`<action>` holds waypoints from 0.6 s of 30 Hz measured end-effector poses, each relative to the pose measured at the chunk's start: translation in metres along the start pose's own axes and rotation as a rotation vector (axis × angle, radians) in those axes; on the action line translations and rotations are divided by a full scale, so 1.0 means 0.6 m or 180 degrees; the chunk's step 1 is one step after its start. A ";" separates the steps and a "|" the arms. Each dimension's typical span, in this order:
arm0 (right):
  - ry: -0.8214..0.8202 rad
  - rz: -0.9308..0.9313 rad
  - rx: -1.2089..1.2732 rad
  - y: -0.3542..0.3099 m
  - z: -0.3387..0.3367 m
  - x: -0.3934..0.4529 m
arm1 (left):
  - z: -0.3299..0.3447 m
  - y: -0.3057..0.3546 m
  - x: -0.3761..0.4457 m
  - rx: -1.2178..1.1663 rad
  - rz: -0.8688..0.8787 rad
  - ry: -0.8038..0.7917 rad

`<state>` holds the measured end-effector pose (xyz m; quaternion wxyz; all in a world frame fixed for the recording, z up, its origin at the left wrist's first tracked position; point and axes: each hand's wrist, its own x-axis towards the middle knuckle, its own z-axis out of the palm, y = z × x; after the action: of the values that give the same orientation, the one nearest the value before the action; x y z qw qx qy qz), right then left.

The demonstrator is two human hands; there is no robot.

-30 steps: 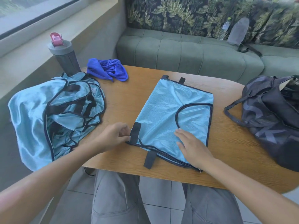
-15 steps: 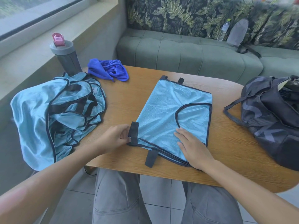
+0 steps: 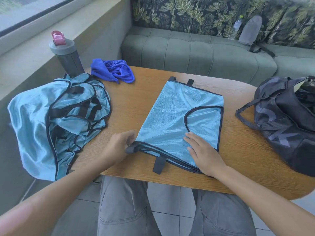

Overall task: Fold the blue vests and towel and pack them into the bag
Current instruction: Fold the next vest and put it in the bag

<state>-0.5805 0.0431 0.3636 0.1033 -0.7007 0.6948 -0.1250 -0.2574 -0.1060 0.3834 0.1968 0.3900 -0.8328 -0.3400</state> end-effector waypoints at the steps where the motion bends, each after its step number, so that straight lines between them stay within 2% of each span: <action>1: -0.0006 0.0002 0.0021 0.000 -0.001 -0.001 | -0.001 -0.004 0.002 0.0082 0.0027 -0.0022; 3: -0.0004 0.0010 0.0056 0.000 0.001 -0.002 | -0.008 -0.008 0.008 0.0209 -0.0053 -0.0163; 8: -0.0010 0.0043 0.0095 0.001 0.002 -0.002 | -0.048 0.020 0.019 0.0315 -0.0222 -0.1065; 11: -0.0062 0.0051 0.0144 -0.003 -0.003 -0.002 | -0.060 0.006 0.025 0.0325 -0.0164 -0.0992; 15: -0.0205 0.0026 0.0165 0.000 -0.016 -0.003 | -0.054 0.008 0.026 0.0691 0.0358 -0.1109; 18: 0.0291 -0.0019 0.0292 -0.002 -0.036 -0.026 | -0.050 0.004 0.011 0.0935 0.0861 -0.0959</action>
<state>-0.5865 0.0593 0.3838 0.1030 -0.6908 0.6903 -0.1889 -0.2450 -0.1225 0.4060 0.0553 0.2443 -0.9379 -0.2401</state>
